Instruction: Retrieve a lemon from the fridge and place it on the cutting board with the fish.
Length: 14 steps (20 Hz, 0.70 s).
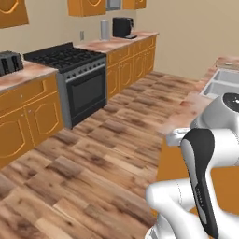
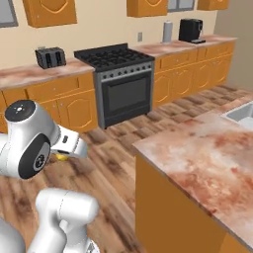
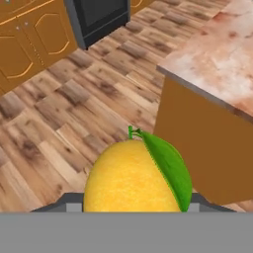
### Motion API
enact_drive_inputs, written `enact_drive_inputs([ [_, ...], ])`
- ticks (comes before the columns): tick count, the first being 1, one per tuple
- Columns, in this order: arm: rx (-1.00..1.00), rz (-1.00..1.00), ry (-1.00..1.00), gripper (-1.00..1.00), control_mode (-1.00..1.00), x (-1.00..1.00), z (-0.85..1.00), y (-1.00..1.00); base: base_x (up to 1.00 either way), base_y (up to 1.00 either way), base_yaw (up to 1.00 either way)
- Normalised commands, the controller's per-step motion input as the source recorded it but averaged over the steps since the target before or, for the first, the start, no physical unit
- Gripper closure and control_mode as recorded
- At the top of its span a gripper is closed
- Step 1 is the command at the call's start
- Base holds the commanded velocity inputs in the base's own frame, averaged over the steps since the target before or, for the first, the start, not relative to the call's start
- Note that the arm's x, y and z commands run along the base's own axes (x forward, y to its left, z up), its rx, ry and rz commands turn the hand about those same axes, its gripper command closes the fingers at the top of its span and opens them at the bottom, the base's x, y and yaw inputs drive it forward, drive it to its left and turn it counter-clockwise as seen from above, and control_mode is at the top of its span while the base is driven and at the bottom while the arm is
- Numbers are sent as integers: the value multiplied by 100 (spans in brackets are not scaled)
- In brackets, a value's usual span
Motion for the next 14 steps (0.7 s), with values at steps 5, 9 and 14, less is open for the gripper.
enact_drive_inputs([
  [5,0,0,0,100,100,0,0,0,36,77,-43],
  [9,0,0,0,100,100,0,0,0,27,95,-40],
  [14,0,0,0,100,100,0,0,0,18,95,-38],
])
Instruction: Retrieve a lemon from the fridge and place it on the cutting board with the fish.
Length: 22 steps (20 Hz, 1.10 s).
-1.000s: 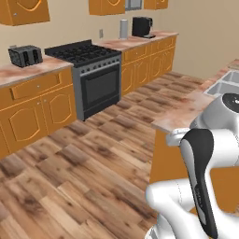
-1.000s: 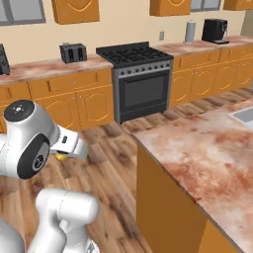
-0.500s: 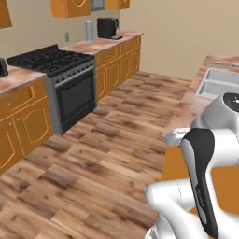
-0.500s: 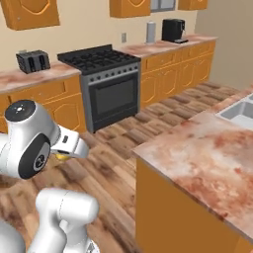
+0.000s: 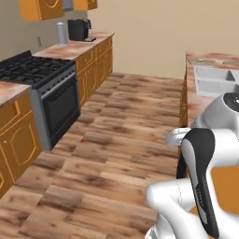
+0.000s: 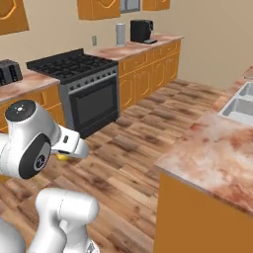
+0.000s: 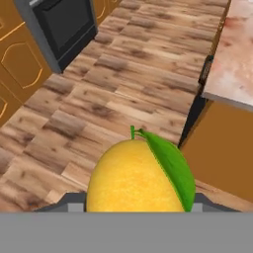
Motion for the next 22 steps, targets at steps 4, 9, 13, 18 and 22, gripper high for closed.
enact_drive_inputs([
  [4,0,0,0,100,100,0,0,0,31,94,-43],
  [9,0,0,0,100,100,0,0,0,59,93,-52],
  [13,0,0,0,100,100,0,0,0,77,96,-53],
  [18,0,0,0,100,100,0,0,0,95,75,-45],
  [22,0,0,0,100,100,0,0,0,100,64,-33],
])
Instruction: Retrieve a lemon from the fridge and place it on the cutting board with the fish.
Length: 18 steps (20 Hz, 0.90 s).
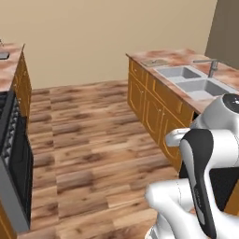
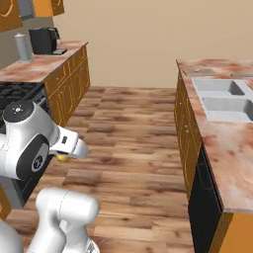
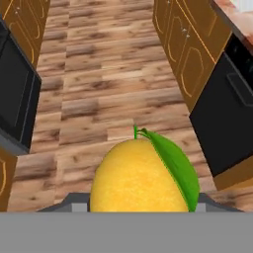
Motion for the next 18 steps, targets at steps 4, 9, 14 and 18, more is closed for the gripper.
enact_drive_inputs([
  [4,0,0,0,100,100,0,0,0,100,63,-29],
  [9,0,0,0,100,100,0,0,0,100,46,-23],
  [14,0,0,0,100,100,0,0,0,100,6,-7],
  [18,0,0,0,100,100,0,0,0,100,4,-8],
])
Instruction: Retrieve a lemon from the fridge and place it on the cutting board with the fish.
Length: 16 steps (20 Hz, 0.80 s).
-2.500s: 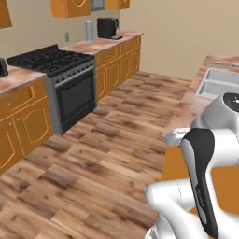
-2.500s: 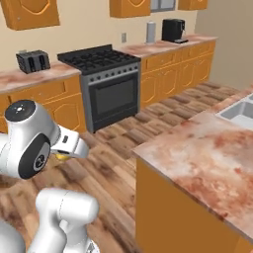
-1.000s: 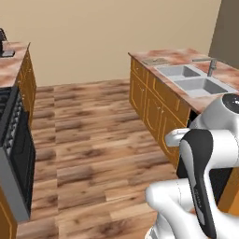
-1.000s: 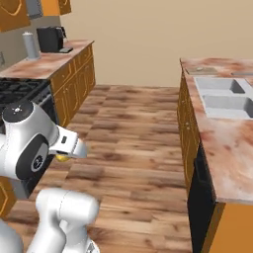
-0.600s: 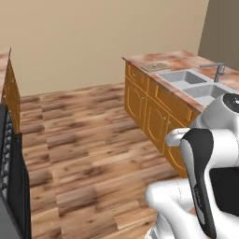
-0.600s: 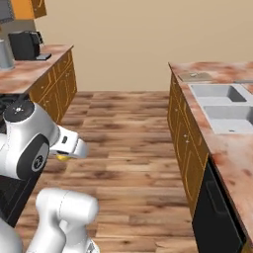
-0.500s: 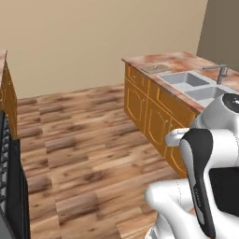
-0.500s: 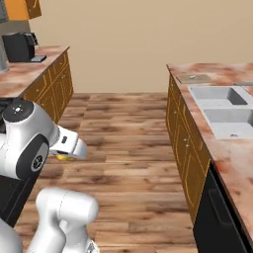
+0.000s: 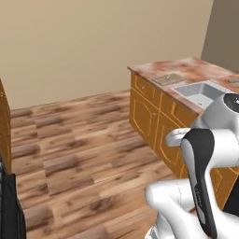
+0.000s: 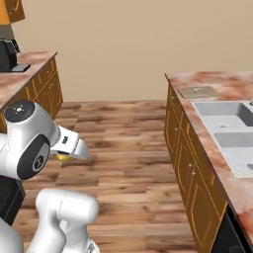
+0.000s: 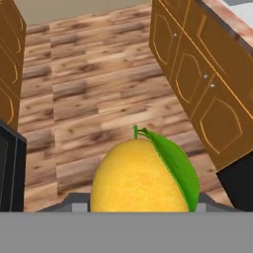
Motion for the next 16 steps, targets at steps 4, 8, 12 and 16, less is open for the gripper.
enact_drive_inputs([
  [4,0,0,0,100,100,0,0,0,100,17,-13],
  [8,0,0,0,100,100,0,0,0,100,0,-5],
  [12,0,0,0,100,100,0,0,0,100,0,-1],
  [16,0,0,0,100,100,0,0,0,100,0,-10],
])
